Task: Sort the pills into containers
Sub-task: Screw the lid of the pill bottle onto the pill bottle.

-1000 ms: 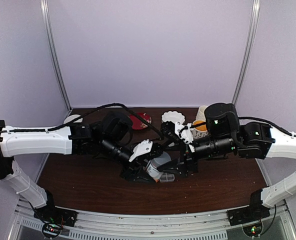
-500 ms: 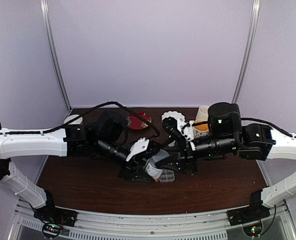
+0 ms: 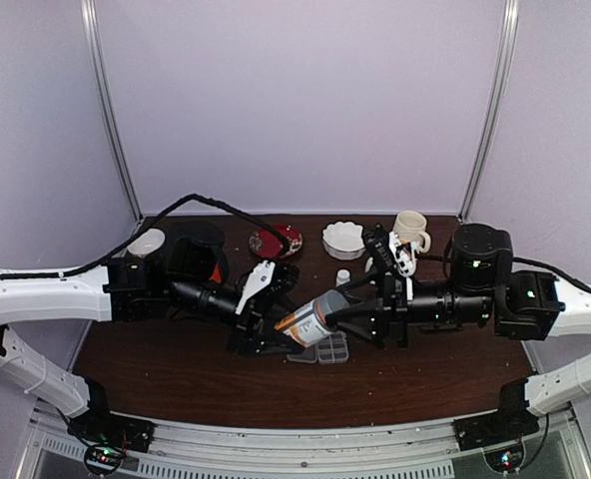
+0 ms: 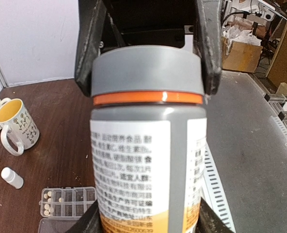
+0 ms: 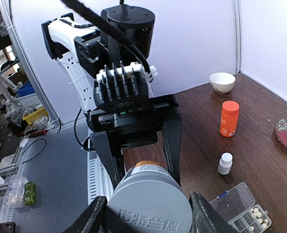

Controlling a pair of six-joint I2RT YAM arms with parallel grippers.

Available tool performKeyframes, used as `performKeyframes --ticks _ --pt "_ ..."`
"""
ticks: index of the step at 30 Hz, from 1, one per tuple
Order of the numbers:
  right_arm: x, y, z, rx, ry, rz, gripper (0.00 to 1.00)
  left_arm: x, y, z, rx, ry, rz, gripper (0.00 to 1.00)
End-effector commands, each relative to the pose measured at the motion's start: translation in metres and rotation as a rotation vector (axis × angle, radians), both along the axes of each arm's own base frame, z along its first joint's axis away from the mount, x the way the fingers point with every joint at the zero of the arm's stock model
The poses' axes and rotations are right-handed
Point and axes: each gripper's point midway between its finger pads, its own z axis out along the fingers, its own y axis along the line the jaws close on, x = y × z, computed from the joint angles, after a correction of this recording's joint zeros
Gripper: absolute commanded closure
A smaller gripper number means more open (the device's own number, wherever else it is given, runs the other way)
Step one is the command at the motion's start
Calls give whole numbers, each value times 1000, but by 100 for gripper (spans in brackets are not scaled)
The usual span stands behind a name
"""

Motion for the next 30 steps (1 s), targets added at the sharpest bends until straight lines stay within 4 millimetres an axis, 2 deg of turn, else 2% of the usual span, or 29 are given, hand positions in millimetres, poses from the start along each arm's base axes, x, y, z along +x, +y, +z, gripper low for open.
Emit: performKeyframes --ticks 1,3,6,8,16,17,21,23,26,28,30 --pt "35 -22 -6 66 274 -289 74 38 5 19 -43 -125 173 100" --pt "42 -25 -15 38 346 -357 73 48 6 15 -13 -143 223 100" --pt "56 -33 -52 -135 448 -495 74 64 8 9 32 -178 299 100" --pt "60 -36 -69 -186 509 -545 76 74 11 4 70 -199 351 100" --pt "72 -33 -106 -133 757 -555 83 97 19 -4 159 -275 455 100" --pt "71 -29 -104 -121 763 -539 80 98 20 -6 171 -280 456 100" --pt "65 -19 -73 -65 669 -410 39 85 16 -13 170 -241 377 100" --pt "65 -26 -56 -74 534 -368 25 77 13 -18 173 -195 320 100" --pt "53 -35 -37 -113 311 -240 18 60 9 -22 166 -134 228 100" --pt "31 -35 -28 -142 150 -71 17 49 10 -22 165 -99 174 100" --pt "18 -35 -26 -169 23 34 16 39 9 -19 158 -75 113 100"
